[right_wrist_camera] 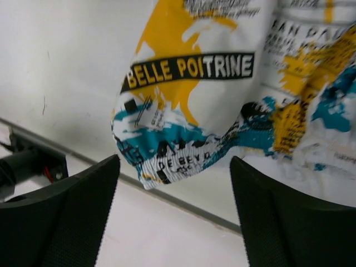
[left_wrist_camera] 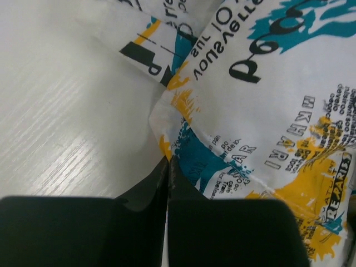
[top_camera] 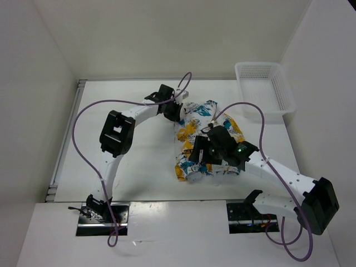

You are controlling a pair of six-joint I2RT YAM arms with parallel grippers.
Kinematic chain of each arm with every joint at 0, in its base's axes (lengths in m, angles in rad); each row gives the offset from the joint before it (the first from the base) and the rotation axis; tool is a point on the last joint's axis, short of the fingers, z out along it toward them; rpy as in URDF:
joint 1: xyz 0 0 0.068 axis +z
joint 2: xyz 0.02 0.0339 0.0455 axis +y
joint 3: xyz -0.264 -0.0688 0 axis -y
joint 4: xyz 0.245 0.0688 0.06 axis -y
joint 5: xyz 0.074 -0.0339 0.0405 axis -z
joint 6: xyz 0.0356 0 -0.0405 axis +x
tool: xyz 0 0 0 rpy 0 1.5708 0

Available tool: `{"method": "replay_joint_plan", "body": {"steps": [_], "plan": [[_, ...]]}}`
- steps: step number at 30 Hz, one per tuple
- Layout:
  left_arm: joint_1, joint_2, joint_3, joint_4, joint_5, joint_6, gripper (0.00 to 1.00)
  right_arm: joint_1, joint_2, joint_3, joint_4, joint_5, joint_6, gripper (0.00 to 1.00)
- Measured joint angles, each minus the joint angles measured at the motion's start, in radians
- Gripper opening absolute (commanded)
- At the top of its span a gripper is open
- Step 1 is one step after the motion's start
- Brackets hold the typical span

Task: Fold and stack the shorts
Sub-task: Fold the shorts

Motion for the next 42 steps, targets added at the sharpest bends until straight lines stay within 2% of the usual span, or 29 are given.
{"method": "replay_joint_plan", "body": {"steps": [6, 10, 13, 14, 16, 17, 19, 21, 25, 29, 32, 36, 40, 41, 42], "plan": [[0.049, -0.071, -0.123, 0.043, 0.007, -0.001, 0.00, 0.043, 0.083, -0.033, 0.029, -0.163, -0.058, 0.89], [0.124, -0.169, -0.234, 0.048, 0.000, -0.001, 0.00, 0.053, 0.183, -0.032, 0.046, -0.224, -0.109, 0.71], [0.164, -0.214, -0.259, 0.050, -0.008, 0.000, 0.00, 0.060, 0.267, -0.004, 0.068, -0.258, -0.146, 0.65], [0.167, -0.220, -0.259, 0.055, -0.009, -0.001, 0.00, 0.062, 0.301, 0.014, 0.076, -0.267, -0.158, 0.55], [0.170, -0.225, -0.262, 0.065, -0.008, 0.000, 0.00, 0.062, 0.355, 0.046, 0.104, -0.279, -0.179, 0.45], [0.174, -0.227, -0.269, 0.070, -0.006, 0.000, 0.00, 0.062, 0.373, 0.058, 0.122, -0.283, -0.185, 0.35], [0.188, -0.235, -0.292, 0.070, 0.001, 0.000, 0.00, 0.062, 0.388, 0.066, 0.161, -0.288, -0.192, 0.23], [0.223, -0.250, -0.324, 0.068, 0.006, 0.000, 0.00, 0.054, 0.388, 0.067, 0.201, -0.297, -0.196, 0.00], [0.361, -0.309, -0.386, 0.048, 0.006, 0.000, 0.00, -0.004, 0.388, 0.087, 0.249, -0.315, -0.216, 0.00], [0.496, -0.435, -0.483, 0.031, -0.021, -0.001, 0.00, -0.140, 0.403, 0.172, 0.253, -0.305, -0.284, 0.00], [0.529, -0.553, -0.565, -0.008, -0.045, -0.001, 0.00, -0.223, 0.474, 0.309, 0.239, -0.303, -0.357, 0.00], [0.546, -0.643, -0.590, -0.074, -0.011, 0.000, 0.01, -0.244, 0.565, 0.474, 0.226, -0.310, -0.441, 0.00], [0.613, -0.693, -0.645, -0.082, -0.013, 0.002, 0.19, -0.265, 0.563, 0.483, 0.204, -0.322, -0.481, 0.00], [0.625, -0.697, -0.667, -0.081, -0.017, 0.002, 0.33, -0.278, 0.560, 0.472, 0.200, -0.324, -0.489, 0.00], [0.632, -0.698, -0.691, -0.082, -0.019, 0.002, 0.41, -0.293, 0.557, 0.455, 0.193, -0.320, -0.501, 0.00]]}}
